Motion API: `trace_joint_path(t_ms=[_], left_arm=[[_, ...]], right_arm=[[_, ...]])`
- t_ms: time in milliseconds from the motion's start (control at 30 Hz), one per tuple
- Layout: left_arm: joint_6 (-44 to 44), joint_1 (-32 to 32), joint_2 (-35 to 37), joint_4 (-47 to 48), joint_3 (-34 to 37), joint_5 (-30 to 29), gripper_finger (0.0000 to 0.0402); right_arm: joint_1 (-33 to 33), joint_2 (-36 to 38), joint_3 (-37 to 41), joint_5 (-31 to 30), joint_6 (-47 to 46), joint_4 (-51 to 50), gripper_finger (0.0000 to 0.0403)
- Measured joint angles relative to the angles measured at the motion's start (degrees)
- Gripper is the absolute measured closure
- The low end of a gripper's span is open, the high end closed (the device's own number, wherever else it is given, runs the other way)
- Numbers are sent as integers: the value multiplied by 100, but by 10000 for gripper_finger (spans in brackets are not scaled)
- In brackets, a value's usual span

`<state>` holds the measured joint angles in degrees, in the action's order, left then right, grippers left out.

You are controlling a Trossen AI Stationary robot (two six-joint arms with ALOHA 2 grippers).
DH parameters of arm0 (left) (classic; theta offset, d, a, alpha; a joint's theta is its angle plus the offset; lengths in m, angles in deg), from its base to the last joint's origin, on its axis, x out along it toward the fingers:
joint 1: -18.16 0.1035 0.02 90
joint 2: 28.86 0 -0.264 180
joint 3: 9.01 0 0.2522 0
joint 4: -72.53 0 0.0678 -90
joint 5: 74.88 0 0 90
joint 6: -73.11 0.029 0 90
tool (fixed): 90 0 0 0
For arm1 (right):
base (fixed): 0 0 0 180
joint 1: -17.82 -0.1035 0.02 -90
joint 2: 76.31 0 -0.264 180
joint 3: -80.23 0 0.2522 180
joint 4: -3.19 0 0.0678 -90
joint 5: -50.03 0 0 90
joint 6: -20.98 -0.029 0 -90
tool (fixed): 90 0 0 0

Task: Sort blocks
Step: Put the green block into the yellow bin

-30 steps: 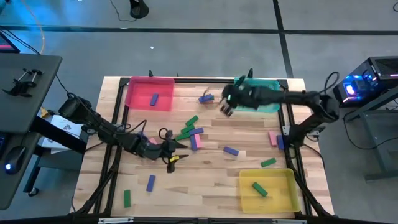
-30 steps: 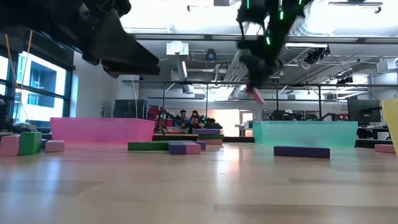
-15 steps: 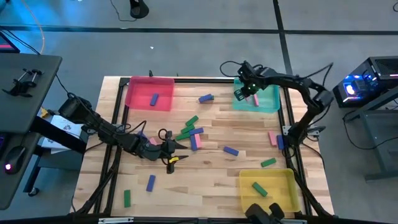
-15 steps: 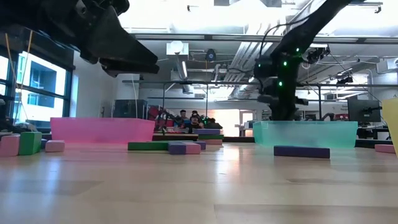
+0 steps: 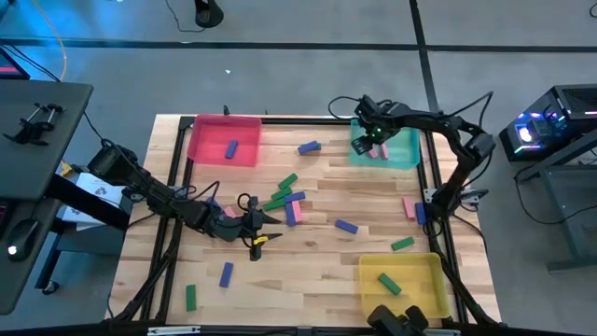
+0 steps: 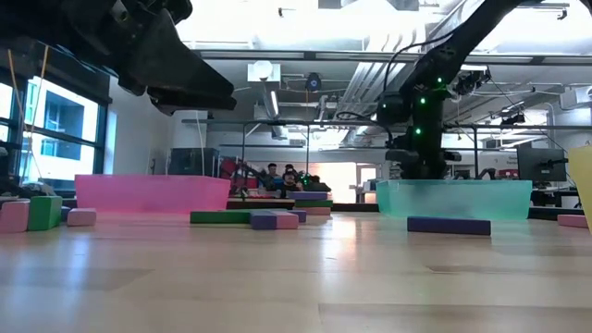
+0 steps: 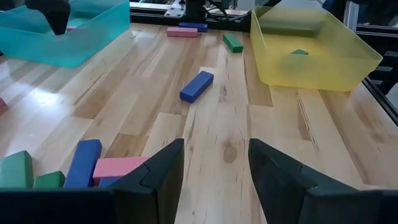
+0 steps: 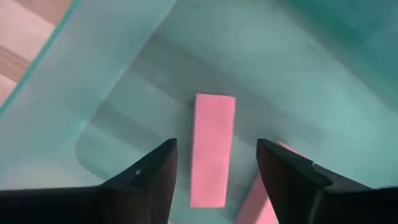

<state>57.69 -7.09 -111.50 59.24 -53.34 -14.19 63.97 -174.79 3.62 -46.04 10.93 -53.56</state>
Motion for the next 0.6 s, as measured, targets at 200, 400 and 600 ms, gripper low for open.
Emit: trace_joint_path(t_ms=[200,400,600], left_arm=[[-12,0,1,0,0,-1,234],[-50,-30,-1,-108,0,-62,234],[648,-336,-1,-809,0,-634,234]], right_arm=[[-266,657,0,-595,12,-341,189],[-1553,1643,0,-1489,-153,-677,188],[-3544,2292,-5,-2526,-833,-292,187]])
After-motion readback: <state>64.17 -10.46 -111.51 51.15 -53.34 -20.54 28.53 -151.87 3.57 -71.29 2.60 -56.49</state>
